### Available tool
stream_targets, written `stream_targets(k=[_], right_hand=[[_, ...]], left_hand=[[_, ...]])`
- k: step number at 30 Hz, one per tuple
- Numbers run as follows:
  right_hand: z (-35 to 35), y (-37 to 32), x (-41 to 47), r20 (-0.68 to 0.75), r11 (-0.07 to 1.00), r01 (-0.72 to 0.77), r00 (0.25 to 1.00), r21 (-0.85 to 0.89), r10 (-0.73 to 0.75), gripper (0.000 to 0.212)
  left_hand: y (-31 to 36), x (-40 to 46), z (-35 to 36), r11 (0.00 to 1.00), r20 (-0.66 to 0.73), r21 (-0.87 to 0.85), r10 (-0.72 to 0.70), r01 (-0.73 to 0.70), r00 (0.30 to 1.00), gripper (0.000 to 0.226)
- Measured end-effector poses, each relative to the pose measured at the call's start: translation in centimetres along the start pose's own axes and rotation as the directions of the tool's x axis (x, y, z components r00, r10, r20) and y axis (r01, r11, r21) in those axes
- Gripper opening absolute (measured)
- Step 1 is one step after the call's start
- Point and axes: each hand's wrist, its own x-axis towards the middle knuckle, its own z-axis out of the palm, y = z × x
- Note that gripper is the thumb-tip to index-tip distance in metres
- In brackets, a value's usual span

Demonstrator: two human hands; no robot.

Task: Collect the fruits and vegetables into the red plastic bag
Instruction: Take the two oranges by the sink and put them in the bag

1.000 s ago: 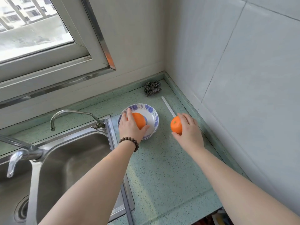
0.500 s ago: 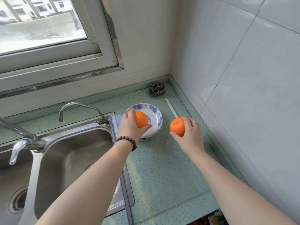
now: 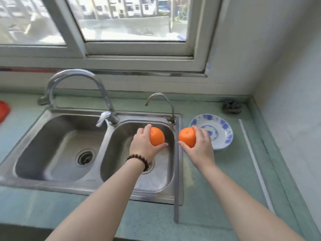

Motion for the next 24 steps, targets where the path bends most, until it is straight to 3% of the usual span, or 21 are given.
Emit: stream_targets(k=[11, 24], right_hand=[[13.0, -14.6, -5.1, 0.253, 0.972, 0.233, 0.938, 0.042, -0.235, 0.075], [28.1, -34.1, -19.7, 0.379, 0.911, 0.381, 0.828, 0.160, -0.413, 0.072]], left_hand=[[-16.9, -7.1, -11.1, 0.965, -0.230, -0.025, -0.259, 0.260, 0.938, 0.089], [-37.9, -20.7, -25.6, 0.888, -0.413, -0.117, -0.452, 0.446, 0.791, 0.086]])
